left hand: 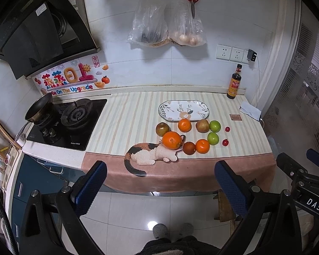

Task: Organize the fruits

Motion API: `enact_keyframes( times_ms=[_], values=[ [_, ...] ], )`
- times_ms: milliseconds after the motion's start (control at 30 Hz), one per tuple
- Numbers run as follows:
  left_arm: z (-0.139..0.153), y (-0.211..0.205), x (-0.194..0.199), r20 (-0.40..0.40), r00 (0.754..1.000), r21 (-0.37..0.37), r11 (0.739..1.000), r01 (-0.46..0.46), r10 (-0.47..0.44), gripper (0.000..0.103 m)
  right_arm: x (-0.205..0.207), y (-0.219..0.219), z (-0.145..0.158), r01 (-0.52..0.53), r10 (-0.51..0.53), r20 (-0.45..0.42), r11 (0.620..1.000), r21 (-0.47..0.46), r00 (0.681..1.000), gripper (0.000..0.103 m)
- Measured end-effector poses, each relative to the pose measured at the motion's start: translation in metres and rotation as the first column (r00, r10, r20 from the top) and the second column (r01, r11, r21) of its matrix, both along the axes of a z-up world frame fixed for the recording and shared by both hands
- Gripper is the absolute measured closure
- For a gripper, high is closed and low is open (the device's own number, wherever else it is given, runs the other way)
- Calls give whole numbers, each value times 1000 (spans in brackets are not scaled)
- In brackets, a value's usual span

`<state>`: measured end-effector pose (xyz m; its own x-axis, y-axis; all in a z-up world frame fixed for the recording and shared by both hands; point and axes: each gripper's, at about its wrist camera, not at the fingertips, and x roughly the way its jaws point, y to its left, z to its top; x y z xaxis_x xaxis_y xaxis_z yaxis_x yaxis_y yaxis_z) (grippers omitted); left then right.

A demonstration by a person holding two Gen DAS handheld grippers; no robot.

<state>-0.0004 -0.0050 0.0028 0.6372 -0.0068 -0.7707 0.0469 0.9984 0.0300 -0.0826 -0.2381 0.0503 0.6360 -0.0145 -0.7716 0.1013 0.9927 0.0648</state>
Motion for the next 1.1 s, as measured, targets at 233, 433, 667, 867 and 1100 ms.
enact_keyframes(
  times_ms=[233,433,667,867,1100],
  values=[
    [0,0,-1,0,1000,3,1000,2,-2,0,2,2,1,-3,3,-7,1000,4,1000,0],
    [0,2,-2,1,1000,0,1000,0,0,0,4,3,3,-5,5,-7,1000,7,1000,0],
    [0,2,-1,1,1000,2,1000,2,-2,0,4,2,2,-8,8,-13,1000,6,1000,0],
    [0,2,-2,0,1000,2,1000,5,-5,0,4,2,3,-8,8,-14,1000,3,1000,0],
    [0,2,-1,0,1000,3,1000,3,-3,0,4,2,2,-8,8,-13,1000,3,1000,0]
  ],
)
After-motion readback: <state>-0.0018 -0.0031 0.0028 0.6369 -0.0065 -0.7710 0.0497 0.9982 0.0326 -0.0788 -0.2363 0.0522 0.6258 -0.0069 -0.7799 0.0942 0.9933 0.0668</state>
